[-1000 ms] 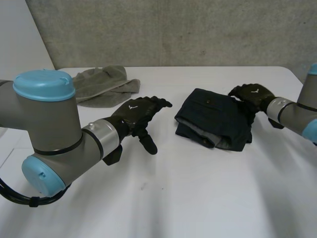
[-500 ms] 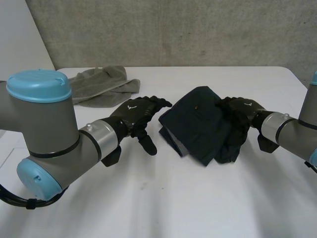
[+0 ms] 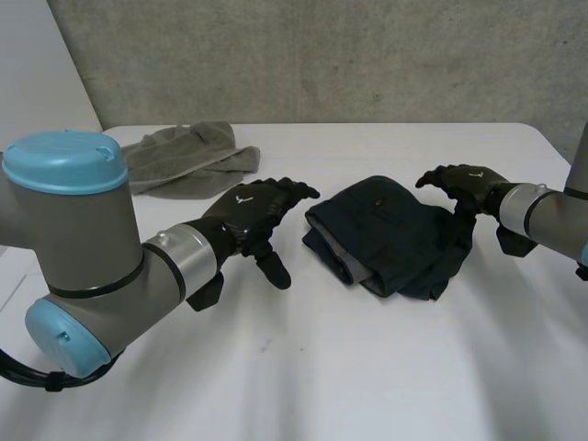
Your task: Fold the laundry.
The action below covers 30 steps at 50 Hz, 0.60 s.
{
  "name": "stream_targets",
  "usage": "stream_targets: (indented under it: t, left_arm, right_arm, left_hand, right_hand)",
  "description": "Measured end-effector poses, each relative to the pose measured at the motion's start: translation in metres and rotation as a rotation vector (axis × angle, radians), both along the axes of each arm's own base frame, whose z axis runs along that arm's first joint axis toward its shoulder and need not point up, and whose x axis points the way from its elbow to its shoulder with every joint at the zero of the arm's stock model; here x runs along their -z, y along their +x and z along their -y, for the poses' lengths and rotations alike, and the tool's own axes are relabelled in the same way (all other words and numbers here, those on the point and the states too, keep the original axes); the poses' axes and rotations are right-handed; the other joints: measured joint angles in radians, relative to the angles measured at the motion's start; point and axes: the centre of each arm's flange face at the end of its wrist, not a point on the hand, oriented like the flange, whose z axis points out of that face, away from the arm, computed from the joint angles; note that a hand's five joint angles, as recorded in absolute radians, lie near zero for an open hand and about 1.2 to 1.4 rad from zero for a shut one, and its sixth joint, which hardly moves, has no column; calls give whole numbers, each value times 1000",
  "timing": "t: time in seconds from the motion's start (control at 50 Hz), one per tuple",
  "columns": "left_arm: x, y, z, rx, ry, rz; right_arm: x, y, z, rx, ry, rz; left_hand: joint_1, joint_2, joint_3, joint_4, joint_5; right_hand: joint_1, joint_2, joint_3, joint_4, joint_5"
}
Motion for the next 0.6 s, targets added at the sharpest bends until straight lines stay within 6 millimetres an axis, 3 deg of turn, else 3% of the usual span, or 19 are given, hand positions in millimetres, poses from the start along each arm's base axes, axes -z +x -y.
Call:
stream_targets:
  t: [0.36,0.42,0.44,0.46,0.48,0.5,0.6]
  left_arm:
    - [2,-1,1,1,-4,-2]
    - [3,-1,1,1,-3,-2]
    - [3,-1,1,0,-2,-1]
    - [3,-1,1,0,-2,-1]
    - [3,-1,2,0,-2,-1]
    - [4,-1,2,-1,-1,-1]
    - [4,0,3,-3,0,0]
  right_arm:
    - [34,-2,18,-59,51,-28]
    - [36,-1,20,-61,55,-28]
    - [36,-1,22,-62,52,-26]
    - [36,0,23,-62,51,-25]
    - [36,0,24,-63,49,-23]
    - [36,0,25,-64,45,-21]
    - [36,1,32,-64,22,-14]
  left_hand:
    - [0,0,0,0,0]
    - [0,0,0,0,0]
    - [0,0,0,0,0]
    - [0,0,0,0,0]
    - [0,0,0,0,0]
    - [0,0,0,0,0]
    - [0,0,0,0,0]
  right_hand:
    - [0,0,0,0,-3]
    - [103,109,114,103,96]
    - [326,433,419,395,353]
    - [417,588,587,546,480]
    - [417,588,587,546,480]
    - [546,817,800,799,710]
    - [653,931,902,937,841]
